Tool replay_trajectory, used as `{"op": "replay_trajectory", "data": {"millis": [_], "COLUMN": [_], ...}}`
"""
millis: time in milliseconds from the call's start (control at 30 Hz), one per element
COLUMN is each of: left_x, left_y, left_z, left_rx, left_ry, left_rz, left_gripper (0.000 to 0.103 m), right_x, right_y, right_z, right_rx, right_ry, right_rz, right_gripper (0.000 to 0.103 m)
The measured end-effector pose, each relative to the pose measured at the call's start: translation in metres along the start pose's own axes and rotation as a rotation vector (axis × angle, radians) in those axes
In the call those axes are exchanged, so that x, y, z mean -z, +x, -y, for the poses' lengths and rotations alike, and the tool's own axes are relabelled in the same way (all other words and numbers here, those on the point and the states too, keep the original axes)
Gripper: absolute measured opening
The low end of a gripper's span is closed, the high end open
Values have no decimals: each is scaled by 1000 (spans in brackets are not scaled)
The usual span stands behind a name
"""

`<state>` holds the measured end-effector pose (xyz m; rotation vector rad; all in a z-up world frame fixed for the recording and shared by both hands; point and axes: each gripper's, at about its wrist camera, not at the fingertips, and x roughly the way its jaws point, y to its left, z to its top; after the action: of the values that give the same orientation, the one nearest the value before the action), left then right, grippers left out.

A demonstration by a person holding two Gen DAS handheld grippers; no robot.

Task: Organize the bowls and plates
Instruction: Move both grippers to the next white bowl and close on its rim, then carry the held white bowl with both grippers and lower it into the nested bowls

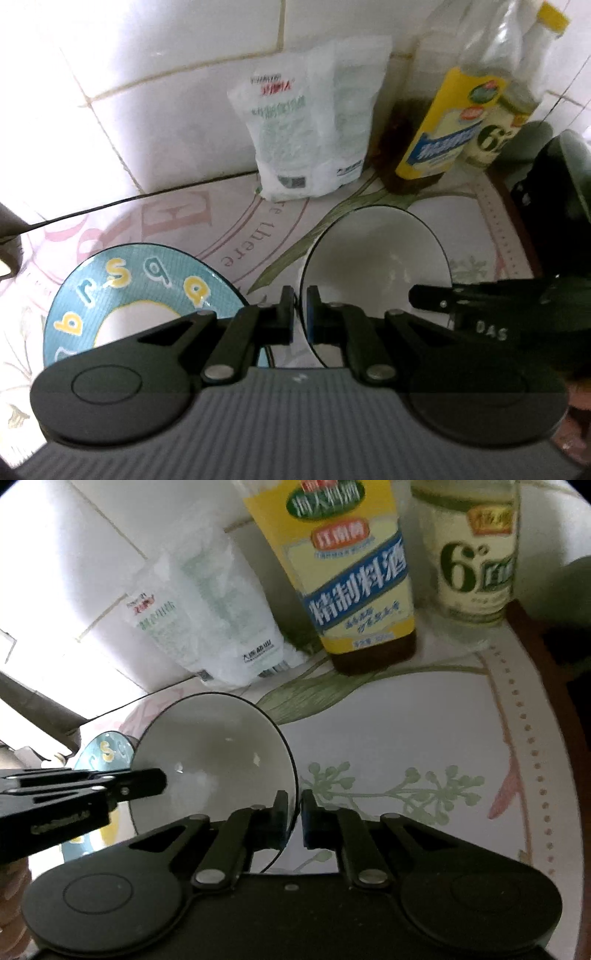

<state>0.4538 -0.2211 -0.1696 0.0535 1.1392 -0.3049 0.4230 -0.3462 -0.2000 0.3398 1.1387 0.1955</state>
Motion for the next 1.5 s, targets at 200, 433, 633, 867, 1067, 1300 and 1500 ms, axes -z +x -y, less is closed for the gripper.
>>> {"op": "replay_trajectory", "data": {"millis": [200, 433, 633, 867, 1067, 1300, 1500], "left_x": [10, 35, 61, 97, 119, 128, 137], "left_y": [-48, -106, -138, -147, -136, -115, -99], "left_z": [4, -4, -8, -23, -31, -35, -41], "left_rx": [-10, 38, 25, 29, 44, 66, 90], "left_ry": [-38, -101, -117, -207, -285, -330, -399], "left_rz": [-16, 26, 48, 37, -1, -41, -63], "left_gripper": [5, 5, 6, 6, 6, 6, 6], "right_x": [8, 20, 37, 61, 73, 80, 84], "right_y": [-44, -100, -131, -135, -129, -114, -105], "right_z": [-9, -37, -62, -79, -83, -83, -82], "right_rx": [-56, -54, -38, -13, -12, 9, 23], "right_ry": [16, -59, -118, -207, -257, -302, -354], "right_rz": [29, 64, 72, 34, 14, -20, -34], "right_gripper": [11, 11, 11, 11, 12, 12, 12]}}
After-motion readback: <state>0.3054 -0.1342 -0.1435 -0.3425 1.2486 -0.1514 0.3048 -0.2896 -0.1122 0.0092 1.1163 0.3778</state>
